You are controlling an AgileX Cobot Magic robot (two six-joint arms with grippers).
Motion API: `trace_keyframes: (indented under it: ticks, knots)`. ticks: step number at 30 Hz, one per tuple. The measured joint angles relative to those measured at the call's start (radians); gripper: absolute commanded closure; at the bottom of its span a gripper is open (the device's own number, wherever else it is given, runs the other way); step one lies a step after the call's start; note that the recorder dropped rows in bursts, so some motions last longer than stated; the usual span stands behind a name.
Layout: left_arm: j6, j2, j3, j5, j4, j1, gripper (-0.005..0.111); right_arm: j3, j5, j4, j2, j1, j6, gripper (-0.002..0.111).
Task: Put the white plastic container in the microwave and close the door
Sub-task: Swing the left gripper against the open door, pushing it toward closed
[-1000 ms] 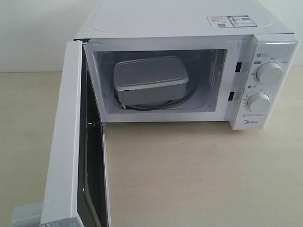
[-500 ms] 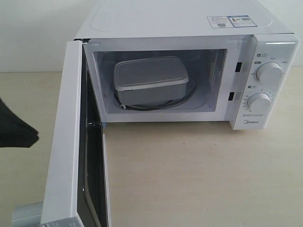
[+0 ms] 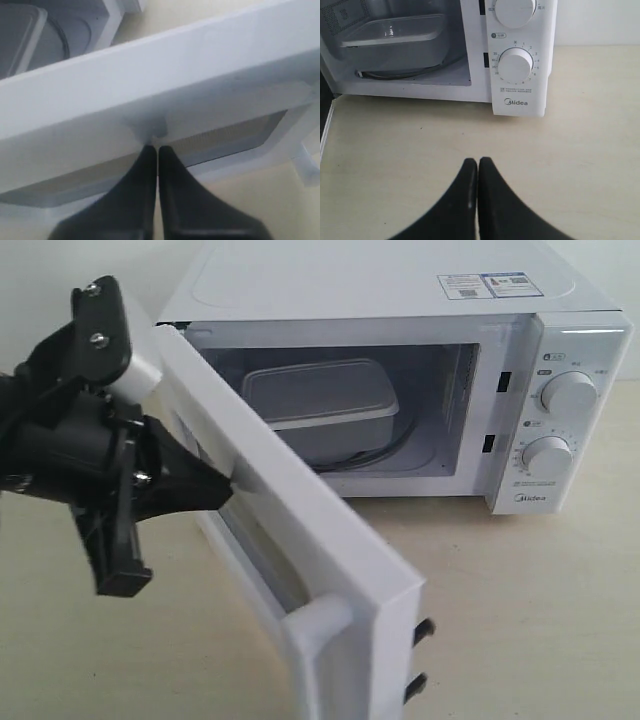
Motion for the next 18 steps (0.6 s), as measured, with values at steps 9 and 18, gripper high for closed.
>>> trace_keyframes:
  ticks: [9,18]
  knots:
    - [0.297,0.201,-0.080,-0.249,-0.375,-0.090,0.103,0.000,0.000,0.000,0.000,0.000,0.000,0.108]
    - [0.331,0.278,-0.182,-0.296,-0.485,-0.096,0.103,0.000,0.000,0.000,0.000,0.000,0.000,0.108]
